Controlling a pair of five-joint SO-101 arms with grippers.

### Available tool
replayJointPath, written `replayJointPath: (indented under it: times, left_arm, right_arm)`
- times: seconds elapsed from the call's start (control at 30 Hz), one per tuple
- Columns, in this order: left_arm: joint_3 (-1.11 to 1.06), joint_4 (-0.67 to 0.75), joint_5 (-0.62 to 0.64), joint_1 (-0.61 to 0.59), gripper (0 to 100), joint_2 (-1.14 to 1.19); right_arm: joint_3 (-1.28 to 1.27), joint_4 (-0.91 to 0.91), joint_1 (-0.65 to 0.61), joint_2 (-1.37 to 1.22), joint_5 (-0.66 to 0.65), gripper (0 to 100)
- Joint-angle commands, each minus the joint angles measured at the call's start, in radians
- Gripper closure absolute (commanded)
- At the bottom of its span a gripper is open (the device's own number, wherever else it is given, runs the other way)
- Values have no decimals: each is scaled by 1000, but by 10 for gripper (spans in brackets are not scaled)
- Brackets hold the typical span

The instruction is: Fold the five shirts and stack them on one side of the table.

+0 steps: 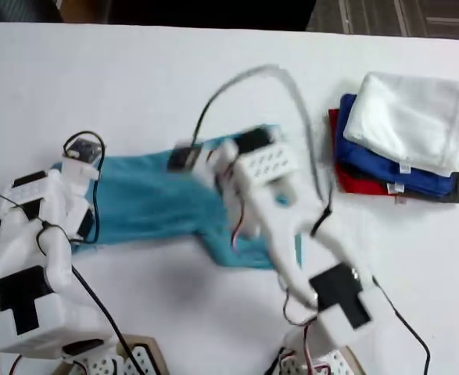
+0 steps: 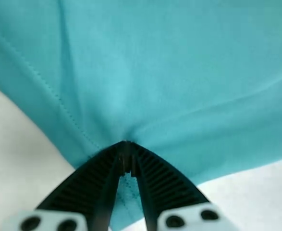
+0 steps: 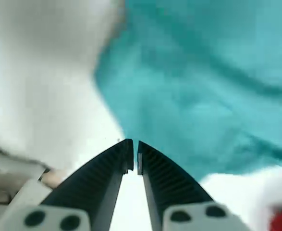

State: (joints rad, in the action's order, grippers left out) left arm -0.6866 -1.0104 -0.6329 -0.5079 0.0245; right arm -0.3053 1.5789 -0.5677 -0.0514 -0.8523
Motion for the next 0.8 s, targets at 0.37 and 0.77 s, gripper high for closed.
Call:
replayJointPath:
  times: [0.37,0.77]
  left_arm:
    - [-1,41,5,-5,975,-3]
    - [-1,41,3,-5,975,-3]
  right_arm:
    - [-249,-216,-127,68,38,704]
    - [-442,-423,56,68,-8,704]
